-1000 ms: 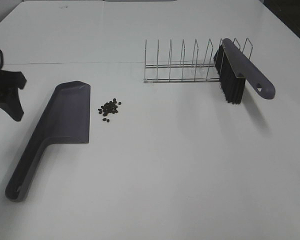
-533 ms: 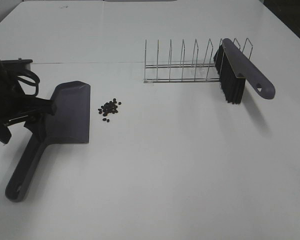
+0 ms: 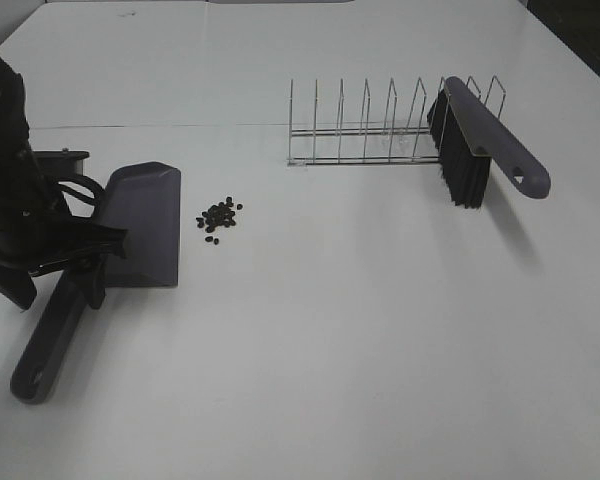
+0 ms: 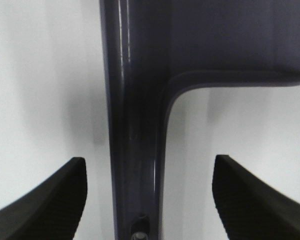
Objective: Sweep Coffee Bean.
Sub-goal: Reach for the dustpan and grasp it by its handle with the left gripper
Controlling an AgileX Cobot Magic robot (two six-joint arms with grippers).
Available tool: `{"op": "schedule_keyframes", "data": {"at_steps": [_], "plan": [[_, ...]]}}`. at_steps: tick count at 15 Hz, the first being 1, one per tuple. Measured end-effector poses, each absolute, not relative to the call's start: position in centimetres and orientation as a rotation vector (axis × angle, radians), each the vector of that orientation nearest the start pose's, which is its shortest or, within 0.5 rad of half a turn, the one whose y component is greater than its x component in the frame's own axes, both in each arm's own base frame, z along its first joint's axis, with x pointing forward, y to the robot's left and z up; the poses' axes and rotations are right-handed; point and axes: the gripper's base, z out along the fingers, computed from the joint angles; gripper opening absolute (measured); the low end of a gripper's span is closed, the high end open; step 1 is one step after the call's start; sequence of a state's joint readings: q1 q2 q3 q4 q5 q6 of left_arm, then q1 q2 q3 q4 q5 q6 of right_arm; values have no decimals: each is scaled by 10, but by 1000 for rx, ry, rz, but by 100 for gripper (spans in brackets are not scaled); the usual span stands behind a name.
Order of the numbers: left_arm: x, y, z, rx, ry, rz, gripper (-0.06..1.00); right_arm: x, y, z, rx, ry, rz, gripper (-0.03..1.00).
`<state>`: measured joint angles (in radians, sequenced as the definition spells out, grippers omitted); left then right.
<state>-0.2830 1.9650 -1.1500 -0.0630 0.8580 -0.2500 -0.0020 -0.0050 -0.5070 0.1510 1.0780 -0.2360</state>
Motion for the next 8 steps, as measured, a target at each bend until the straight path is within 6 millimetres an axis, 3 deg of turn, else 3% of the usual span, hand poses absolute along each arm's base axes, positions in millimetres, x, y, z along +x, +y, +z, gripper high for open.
{"op": "schedule_keyframes", "data": {"at_steps": [6, 8], "plan": [[331, -99, 117, -11, 3117, -64, 65, -8, 12, 279, -248, 2025, 32, 59], [331, -99, 105, -12, 3150, -49, 65, -8, 12, 279, -248, 2025, 32, 59]]}}
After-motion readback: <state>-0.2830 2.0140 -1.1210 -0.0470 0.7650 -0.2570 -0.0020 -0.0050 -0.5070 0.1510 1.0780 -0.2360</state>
